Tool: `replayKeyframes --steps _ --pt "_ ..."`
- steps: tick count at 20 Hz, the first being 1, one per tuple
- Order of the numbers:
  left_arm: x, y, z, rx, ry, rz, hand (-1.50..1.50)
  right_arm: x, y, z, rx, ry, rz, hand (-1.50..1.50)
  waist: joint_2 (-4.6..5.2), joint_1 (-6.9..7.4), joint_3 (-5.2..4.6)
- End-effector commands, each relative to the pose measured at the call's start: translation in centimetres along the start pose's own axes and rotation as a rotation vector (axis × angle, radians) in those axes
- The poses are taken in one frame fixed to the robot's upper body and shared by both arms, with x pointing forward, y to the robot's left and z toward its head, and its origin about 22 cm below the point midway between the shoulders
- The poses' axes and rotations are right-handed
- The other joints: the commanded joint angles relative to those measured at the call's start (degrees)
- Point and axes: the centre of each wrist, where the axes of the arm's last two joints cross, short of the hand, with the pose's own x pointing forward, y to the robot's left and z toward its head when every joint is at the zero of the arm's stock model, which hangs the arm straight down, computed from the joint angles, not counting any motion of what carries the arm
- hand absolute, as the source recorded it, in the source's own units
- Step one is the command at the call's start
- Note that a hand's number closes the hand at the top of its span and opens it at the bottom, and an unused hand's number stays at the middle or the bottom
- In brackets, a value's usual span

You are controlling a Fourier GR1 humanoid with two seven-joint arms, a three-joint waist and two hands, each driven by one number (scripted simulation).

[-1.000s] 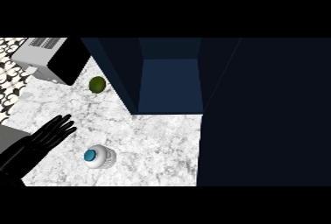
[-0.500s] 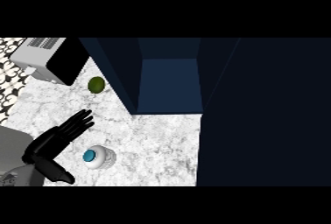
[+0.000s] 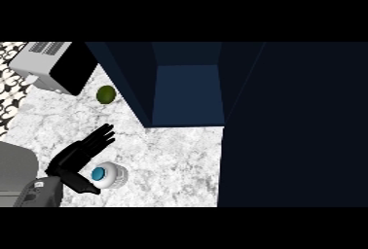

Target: Pick up the bottled water, place it into the cabinet and close the cabinet

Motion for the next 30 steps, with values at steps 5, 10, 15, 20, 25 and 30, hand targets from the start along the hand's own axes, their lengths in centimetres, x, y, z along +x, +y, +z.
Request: replayKeyframes --steps 5,10,15,20,25,30 --pt "-2.6 -1.0 -0.7 -0.099 -0.065 0.057 -1.5 0.4 -1.2 -0.1 0.004 -0.008 0.004 -1.5 0.04 0.22 0.0" --pt "-4.4 -1.7 -0.6 -0.092 -0.053 0.082 -1.5 0.4 -1.1 0.4 0.03 -0.013 0.008 -1.5 0.21 -0.57 -0.1" --pt "-3.6 -1.2 -1.4 -0.11 -0.072 0.114 -1.5 -0.1 -0.2 -0.5 0.024 -0.006 -0.004 -1.5 0.16 -0.05 -0.06" --pt "-4.4 -2.3 -2.6 -0.15 -0.021 0.193 -1.5 -0.7 0.1 -0.5 0.026 0.008 -0.007 -1.5 0.25 -0.32 -0.1" --pt "-6.1 -3.8 -2.5 -0.161 -0.016 0.248 -1.5 -0.6 -0.2 0.1 0.011 0.006 -0.023 -1.5 0.31 -0.95 -0.14" --pt "-6.6 -5.3 -3.8 -0.225 0.001 0.292 -1.5 -0.9 0.0 -1.0 0.023 0.008 -0.03 -1.5 0.37 -0.19 -0.13"
